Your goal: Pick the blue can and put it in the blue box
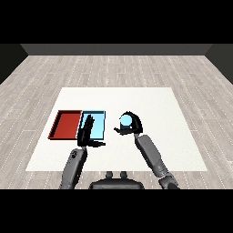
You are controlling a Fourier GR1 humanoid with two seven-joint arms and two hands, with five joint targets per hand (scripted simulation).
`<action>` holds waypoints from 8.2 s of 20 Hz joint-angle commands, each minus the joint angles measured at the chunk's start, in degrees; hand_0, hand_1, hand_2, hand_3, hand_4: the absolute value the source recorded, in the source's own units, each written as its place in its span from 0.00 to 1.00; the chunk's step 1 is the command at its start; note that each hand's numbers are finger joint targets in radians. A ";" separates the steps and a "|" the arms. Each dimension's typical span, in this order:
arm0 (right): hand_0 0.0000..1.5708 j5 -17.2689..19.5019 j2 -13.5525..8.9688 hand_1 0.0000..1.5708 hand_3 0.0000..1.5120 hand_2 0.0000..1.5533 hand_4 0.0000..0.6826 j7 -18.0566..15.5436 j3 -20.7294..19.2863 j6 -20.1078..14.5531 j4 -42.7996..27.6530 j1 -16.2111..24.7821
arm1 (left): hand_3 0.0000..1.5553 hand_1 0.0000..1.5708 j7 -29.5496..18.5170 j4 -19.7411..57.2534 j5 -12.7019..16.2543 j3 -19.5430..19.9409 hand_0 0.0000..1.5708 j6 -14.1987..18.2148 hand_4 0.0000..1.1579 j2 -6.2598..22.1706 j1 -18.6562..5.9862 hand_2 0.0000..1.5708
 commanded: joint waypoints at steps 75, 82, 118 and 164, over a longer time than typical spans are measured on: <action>0.92 -11.50 0.27 0.92 0.92 0.94 0.85 -3.48 19.09 -7.48 2.72 -9.78 | 0.53 0.58 -3.91 24.45 12.27 -23.67 0.58 29.03 0.56 0.08 -21.07 0.60; 0.69 -10.98 -0.22 0.69 0.53 0.72 0.00 0.94 17.77 -4.89 -5.26 -2.81 | 0.95 1.00 -2.73 28.49 10.53 -19.62 1.00 26.12 0.66 0.05 -21.24 0.98; 0.00 -12.67 -9.74 0.00 0.00 0.00 0.00 7.02 -1.08 2.16 -36.28 18.81 | 0.96 1.00 0.31 31.73 3.88 -11.88 1.00 25.75 0.98 5.10 -23.77 1.00; 0.00 -16.35 -9.32 0.00 0.00 0.00 0.00 1.68 -12.73 9.86 -23.97 20.16 | 0.00 0.00 12.52 78.82 -4.41 -1.45 0.00 35.02 0.00 8.51 -36.07 0.00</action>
